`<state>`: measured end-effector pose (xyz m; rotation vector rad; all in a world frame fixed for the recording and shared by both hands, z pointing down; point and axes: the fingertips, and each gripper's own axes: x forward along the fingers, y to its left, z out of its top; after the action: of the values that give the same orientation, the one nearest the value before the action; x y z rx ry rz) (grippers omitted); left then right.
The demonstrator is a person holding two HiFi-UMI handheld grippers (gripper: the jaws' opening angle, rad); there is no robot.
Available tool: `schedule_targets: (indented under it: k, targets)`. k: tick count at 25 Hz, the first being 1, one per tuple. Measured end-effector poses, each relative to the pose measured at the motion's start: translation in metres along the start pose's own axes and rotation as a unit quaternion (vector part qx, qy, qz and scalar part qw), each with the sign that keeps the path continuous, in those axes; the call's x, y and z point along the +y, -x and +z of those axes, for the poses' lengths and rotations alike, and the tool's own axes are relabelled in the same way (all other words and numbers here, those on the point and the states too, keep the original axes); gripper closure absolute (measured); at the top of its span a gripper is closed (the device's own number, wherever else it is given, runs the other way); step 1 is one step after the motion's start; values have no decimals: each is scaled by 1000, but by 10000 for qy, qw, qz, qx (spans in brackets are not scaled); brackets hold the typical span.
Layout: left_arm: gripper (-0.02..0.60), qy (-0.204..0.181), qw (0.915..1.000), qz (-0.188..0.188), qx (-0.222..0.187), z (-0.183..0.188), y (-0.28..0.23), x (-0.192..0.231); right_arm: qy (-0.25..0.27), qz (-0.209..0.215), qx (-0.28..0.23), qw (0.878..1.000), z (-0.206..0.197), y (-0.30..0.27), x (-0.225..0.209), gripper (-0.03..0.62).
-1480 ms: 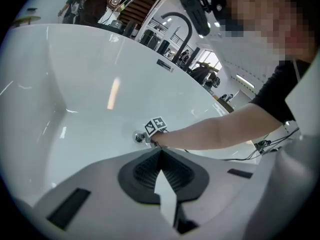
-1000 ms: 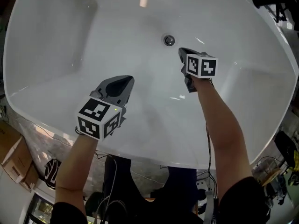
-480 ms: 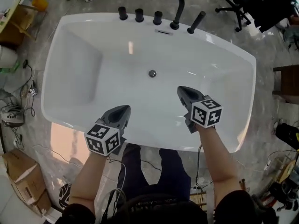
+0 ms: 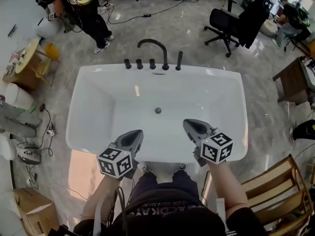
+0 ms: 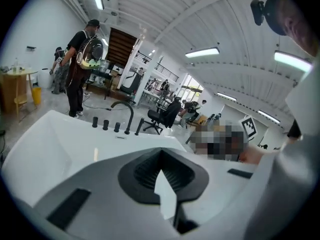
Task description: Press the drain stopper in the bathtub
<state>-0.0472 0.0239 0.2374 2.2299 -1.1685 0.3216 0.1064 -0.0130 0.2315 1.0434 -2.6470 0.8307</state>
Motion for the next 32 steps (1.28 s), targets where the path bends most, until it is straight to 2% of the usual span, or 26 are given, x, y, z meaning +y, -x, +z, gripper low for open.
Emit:
schedule_targets:
  k: [4,14,24,32]
  targets:
    - [578,-196,9997,-126,-54,9,18,-20,2,130,-313,9994,8,24,34,582]
    - [578,-84,9995,-283,-128,23,16,-34,143,377,-587,9975,21,36,77,583]
    - [578,-84,9983,-518,254,2,9,-58,-108,472,-507,9975,6,41,87,583]
    - [578,-132,9987,-456,195,8,8,-59,-51,490,-447,9978,7,43,88,583]
